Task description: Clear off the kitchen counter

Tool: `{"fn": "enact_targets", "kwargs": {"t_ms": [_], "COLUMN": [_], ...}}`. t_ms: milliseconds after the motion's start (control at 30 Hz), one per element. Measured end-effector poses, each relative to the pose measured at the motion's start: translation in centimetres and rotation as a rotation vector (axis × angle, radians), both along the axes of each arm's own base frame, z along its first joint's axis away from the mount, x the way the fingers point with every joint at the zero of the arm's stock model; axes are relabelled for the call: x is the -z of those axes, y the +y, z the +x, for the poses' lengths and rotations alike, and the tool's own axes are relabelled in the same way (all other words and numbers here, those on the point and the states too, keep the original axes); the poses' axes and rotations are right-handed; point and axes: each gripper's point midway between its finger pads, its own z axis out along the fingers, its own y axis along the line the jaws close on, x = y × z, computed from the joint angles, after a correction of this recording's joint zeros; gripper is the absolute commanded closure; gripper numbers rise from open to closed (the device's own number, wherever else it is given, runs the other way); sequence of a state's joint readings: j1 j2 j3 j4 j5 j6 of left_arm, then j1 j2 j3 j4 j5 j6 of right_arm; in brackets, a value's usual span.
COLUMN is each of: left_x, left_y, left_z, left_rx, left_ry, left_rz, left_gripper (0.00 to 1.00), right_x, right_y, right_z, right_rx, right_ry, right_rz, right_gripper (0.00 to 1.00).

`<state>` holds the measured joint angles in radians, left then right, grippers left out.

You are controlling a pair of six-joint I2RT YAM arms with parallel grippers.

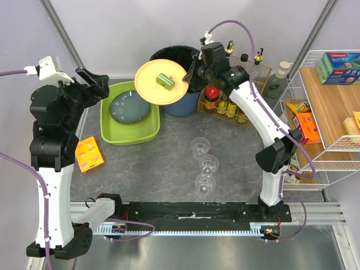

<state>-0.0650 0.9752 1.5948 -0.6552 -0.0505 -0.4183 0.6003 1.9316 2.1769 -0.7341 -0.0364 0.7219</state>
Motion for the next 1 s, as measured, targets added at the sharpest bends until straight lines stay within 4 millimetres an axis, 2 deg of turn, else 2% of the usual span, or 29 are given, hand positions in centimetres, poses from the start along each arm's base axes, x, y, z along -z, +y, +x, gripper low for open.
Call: {"fn": "enact_targets", "kwargs": {"t_ms": [233,367,500,633,767,1000], "left_x": [-1.0,-0.9,-0.3,0.2,0.3,-0.9], "left_y": [-0.7,-1.3,-1.8,-2.2,-2.4,-3.0], "left_z": [1.3,2.2,3.1,3.8,4.3,4.6], "left_rx": [0.032,0.063,0.089,0.107,0.113,0.14], "left_ry": [-0.008,-0.001,0.022,0.038,0.04,-0.004], "left_rz": [-0.003,-0.01,-0.015,-0.02,-0.031,-0.054], "left_gripper": [0.13,0.13,0.13,0.13,0.13,0.13], "right_x": [-2.3,-3.2,-2.5,-0.5,0.8,1.1], "right_y": [-7.6,-10.7,-11.5,-11.6,-12.1,-11.8], "right_z": [5.0,7.2,9.4,11.6,12.6,14.1], "right_rx": [0.212,0.327,0.394,0.448,0.488,0.5], "right_ry": [-0.05,-0.103,-0.134,-0.165,-0.212,-0.348], "right_rz": [0.01,0.001,-0.023,-0.075,-0.146,-0.23], "right_gripper": [1.0,1.0,1.0,1.0,1.0,1.0]}}
